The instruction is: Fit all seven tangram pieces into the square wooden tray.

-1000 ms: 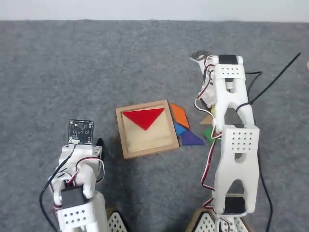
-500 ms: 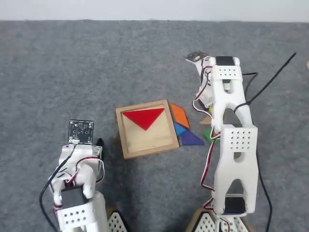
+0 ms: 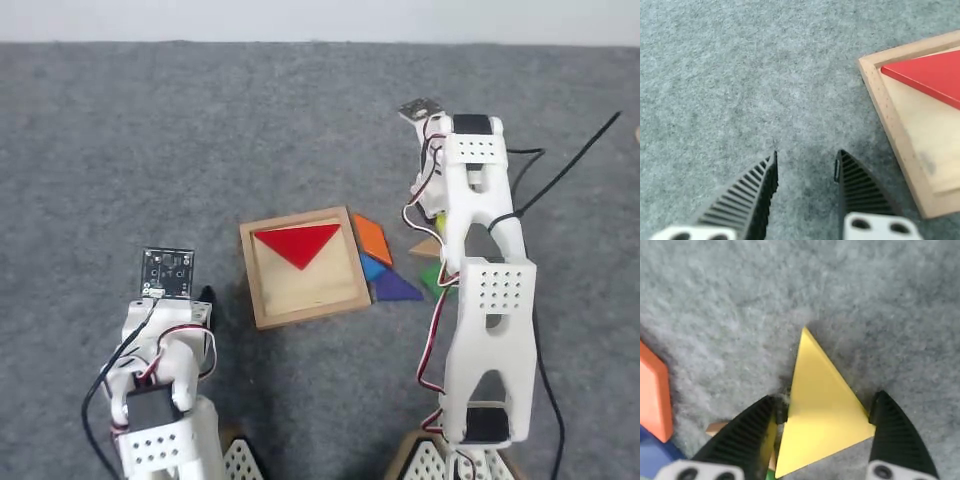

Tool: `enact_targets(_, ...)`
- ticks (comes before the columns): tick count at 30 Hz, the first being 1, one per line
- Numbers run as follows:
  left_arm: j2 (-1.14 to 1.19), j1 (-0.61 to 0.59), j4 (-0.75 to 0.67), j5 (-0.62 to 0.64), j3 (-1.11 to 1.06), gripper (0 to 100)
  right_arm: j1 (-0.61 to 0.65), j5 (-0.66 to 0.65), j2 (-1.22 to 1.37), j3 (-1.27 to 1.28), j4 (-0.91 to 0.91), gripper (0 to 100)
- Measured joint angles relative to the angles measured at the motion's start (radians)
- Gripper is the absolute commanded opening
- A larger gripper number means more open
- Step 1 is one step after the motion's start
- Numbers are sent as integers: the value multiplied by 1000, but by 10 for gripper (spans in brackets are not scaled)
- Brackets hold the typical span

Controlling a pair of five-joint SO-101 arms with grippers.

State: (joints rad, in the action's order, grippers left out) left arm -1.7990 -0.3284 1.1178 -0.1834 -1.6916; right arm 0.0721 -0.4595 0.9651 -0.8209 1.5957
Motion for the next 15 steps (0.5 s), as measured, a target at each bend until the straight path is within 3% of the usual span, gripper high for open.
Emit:
enact_targets(11,0,0,0,0,0,191,-48,37,-114,3,77,247)
enact_targets(15,0,0,0,0,0,191,-52,37,-115,3,138,340)
